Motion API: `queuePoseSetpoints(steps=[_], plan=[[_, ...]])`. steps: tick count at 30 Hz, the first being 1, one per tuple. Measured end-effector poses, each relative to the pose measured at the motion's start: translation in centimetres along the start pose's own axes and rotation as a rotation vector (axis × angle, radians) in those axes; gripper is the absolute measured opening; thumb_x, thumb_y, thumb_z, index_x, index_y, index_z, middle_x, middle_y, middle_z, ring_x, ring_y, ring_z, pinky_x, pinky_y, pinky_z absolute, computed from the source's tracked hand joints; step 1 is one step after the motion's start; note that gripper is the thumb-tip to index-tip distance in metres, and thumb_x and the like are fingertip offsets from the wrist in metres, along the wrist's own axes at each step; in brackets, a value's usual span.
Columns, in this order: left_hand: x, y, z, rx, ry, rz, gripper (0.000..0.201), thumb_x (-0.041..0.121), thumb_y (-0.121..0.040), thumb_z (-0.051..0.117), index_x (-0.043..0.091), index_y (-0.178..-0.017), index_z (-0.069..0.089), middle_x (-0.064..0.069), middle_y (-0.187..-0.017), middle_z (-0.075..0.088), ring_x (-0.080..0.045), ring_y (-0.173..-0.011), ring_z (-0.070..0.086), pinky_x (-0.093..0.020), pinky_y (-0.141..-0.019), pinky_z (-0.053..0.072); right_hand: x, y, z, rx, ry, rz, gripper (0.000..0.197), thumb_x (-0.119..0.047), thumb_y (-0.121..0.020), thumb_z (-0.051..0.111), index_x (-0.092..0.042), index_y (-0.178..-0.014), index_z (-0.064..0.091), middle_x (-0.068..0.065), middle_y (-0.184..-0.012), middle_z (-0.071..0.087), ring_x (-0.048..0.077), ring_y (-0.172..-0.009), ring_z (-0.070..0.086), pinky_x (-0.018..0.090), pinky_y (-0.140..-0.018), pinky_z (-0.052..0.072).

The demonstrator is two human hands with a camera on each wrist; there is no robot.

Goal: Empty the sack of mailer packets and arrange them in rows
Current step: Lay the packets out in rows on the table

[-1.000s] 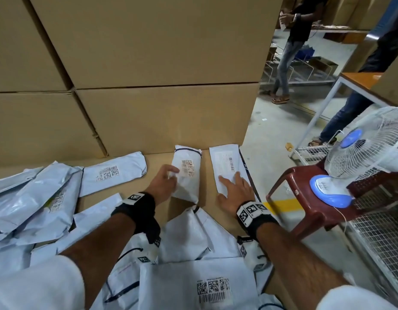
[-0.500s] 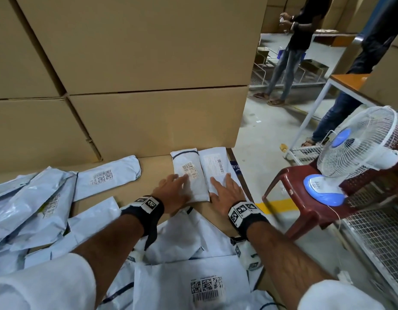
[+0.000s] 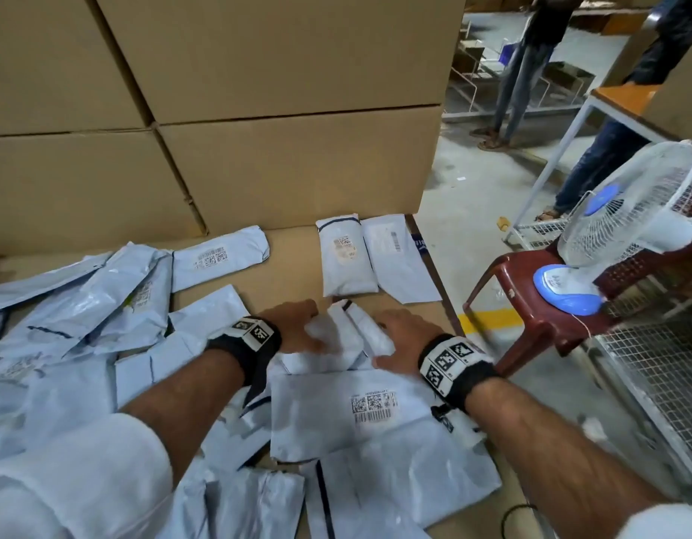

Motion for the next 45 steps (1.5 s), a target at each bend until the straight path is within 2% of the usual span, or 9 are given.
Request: queuePoseSetpoints(steps=[7,14,18,22,25,27,31,35,45], plan=[[-3.5,3.3,1.0,0.074,0.024,-0.106,0.05,0.045,-0.084,0.069,0.016,-0.119,0.048,-0.009,-0.121,0.061,-0.03,-0.107,0.06,-0.036,-0.085,0.05,-3.7,2.2,2.9,0.042,-0.092,0.021,0.074,-0.05,-0.074,0.079,-0.02,-0.133,0.048,0.007,-0.128,0.06,0.031,-0.11,0.062,0.042,-0.091,0.054],[-7.0,6.3,0.4,0.258,-0.003,-0.254,0.057,0.03,-0.084,0.066,0.012,-0.13,0.039,-0.017,-0.129,0.049,-0.038,-0.116,0.055,-0.044,-0.087,0.048,-3.0,4.3,0.1,0.153,-0.226,0.095,0.061,-0.044,-0.088,0.07,-0.02,-0.138,0.045,0.007,-0.127,0.059,0.03,-0.11,0.061,0.039,-0.091,0.051],[-2.8,7.9,-0.6,0.609,0.041,0.08,0.048,0.019,-0.081,0.065,0.018,-0.127,0.052,-0.01,-0.122,0.051,-0.033,-0.113,0.051,-0.043,-0.089,0.046,-0.7,5.4,-3.0,0.265,-0.398,0.133,0.042,-0.033,-0.085,0.077,-0.018,-0.117,0.055,-0.002,-0.102,0.064,0.022,-0.091,0.062,0.028,-0.07,0.047],[3.8,8.1,3.3,0.209,-0.038,0.334,0.048,0.067,-0.077,0.045,0.038,-0.114,0.054,0.006,-0.112,0.061,-0.021,-0.107,0.056,-0.039,-0.094,0.045,1.3,6.1,-4.6,0.508,-0.458,0.178,0.035,-0.025,-0.076,0.082,-0.023,-0.104,0.06,-0.005,-0.096,0.067,0.021,-0.09,0.067,0.032,-0.08,0.055],[5.4,7.4,6.5,0.086,-0.125,0.3,0.067,0.068,-0.072,0.064,0.036,-0.13,0.048,0.004,-0.121,0.055,-0.022,-0.114,0.048,-0.04,-0.099,0.037,1.2,6.7,-5.1,0.643,-0.342,0.151,0.035,-0.016,-0.077,0.076,-0.022,-0.109,0.063,-0.002,-0.102,0.057,0.022,-0.096,0.063,0.037,-0.085,0.055],[5.6,7.0,7.3,0.105,-0.156,0.313,0.061,0.062,-0.072,0.069,0.032,-0.123,0.051,0.005,-0.117,0.058,-0.023,-0.111,0.05,-0.038,-0.095,0.036,1.2,6.2,-3.6,0.526,-0.237,0.148,0.041,-0.018,-0.079,0.076,-0.023,-0.117,0.062,0.003,-0.113,0.051,0.025,-0.108,0.059,0.036,-0.092,0.051],[5.5,6.9,6.5,0.086,-0.069,0.303,0.022,0.042,-0.086,0.064,0.029,-0.098,0.051,0.004,-0.103,0.063,-0.021,-0.095,0.057,-0.033,-0.079,0.035,1.5,5.8,1.2,0.138,-0.092,0.156,0.072,-0.061,-0.066,0.082,-0.032,-0.128,0.06,0.003,-0.13,0.043,0.023,-0.127,0.044,0.034,-0.105,0.042],[3.7,6.7,3.1,0.153,0.083,0.246,0.012,0.033,-0.095,0.051,0.032,-0.086,0.043,-0.002,-0.101,0.06,-0.021,-0.082,0.053,-0.031,-0.068,0.038,3.3,6.5,2.3,0.104,-0.066,0.253,0.094,-0.074,-0.061,0.075,-0.044,-0.144,0.044,0.005,-0.154,0.029,0.029,-0.145,0.028,0.044,-0.118,0.031],[2.5,5.4,1.4,0.446,0.738,0.032,0.043,0.003,-0.096,0.046,0.002,-0.133,0.024,-0.015,-0.097,0.057,-0.032,-0.087,0.058,-0.035,-0.074,0.041,4.1,7.9,3.3,0.255,-0.068,0.445,0.09,-0.069,-0.071,0.072,-0.026,-0.143,0.039,0.013,-0.15,0.031,0.034,-0.138,0.033,0.044,-0.108,0.039]])
Point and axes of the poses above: each hand's wrist, its own y-axis away from the middle knuckle, its own z-axis out of the palm, x = y × z, the point moved 5 cm from there along -y, towards the middle knuckle
